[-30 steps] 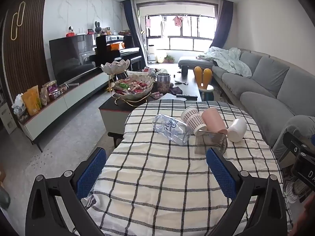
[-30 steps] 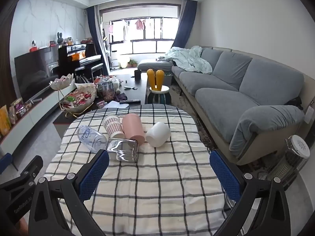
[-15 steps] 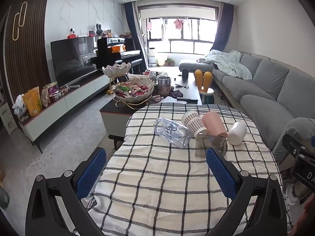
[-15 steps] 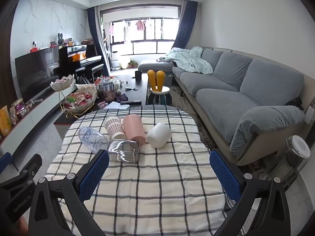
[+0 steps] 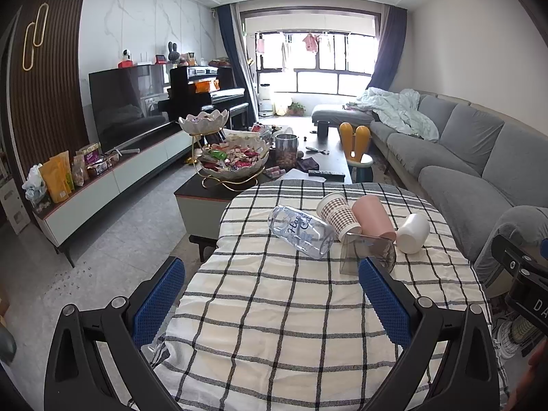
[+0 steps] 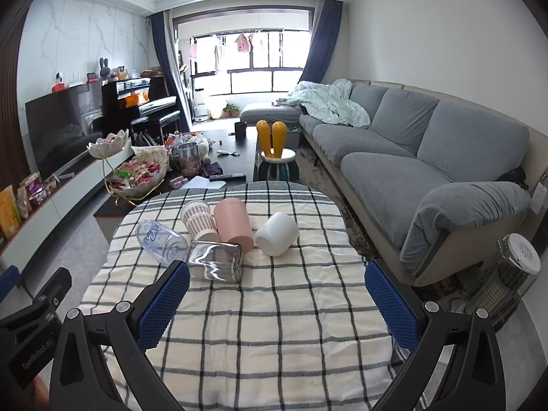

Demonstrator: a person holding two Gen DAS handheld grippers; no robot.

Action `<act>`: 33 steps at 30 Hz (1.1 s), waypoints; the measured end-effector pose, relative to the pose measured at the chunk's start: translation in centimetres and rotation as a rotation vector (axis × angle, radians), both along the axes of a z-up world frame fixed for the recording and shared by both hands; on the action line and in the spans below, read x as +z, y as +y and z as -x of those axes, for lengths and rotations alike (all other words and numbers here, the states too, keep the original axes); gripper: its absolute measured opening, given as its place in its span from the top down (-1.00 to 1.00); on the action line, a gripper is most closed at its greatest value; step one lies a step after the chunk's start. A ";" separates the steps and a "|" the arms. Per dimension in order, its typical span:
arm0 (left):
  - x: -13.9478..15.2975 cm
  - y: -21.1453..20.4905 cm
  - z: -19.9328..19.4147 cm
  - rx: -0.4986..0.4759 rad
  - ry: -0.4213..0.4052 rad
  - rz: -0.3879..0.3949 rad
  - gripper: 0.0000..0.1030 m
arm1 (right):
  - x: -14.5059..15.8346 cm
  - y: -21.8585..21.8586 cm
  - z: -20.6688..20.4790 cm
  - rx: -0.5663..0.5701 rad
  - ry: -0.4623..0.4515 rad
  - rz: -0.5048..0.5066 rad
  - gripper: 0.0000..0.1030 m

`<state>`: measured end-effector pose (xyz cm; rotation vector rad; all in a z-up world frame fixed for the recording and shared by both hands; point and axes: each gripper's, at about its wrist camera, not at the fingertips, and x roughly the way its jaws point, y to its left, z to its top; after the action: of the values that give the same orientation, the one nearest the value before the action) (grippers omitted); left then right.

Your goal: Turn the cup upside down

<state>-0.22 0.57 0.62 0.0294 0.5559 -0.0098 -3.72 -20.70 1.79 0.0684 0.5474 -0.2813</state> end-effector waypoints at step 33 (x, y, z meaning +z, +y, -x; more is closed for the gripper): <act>0.1 0.3 -0.3 0.004 -0.002 -0.003 -1.00 | 0.1 -0.1 0.1 0.000 0.003 -0.007 -0.99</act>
<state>0.07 0.88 0.69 0.0309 0.5545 -0.0049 -3.84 -20.80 1.90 0.0746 0.5513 -0.2795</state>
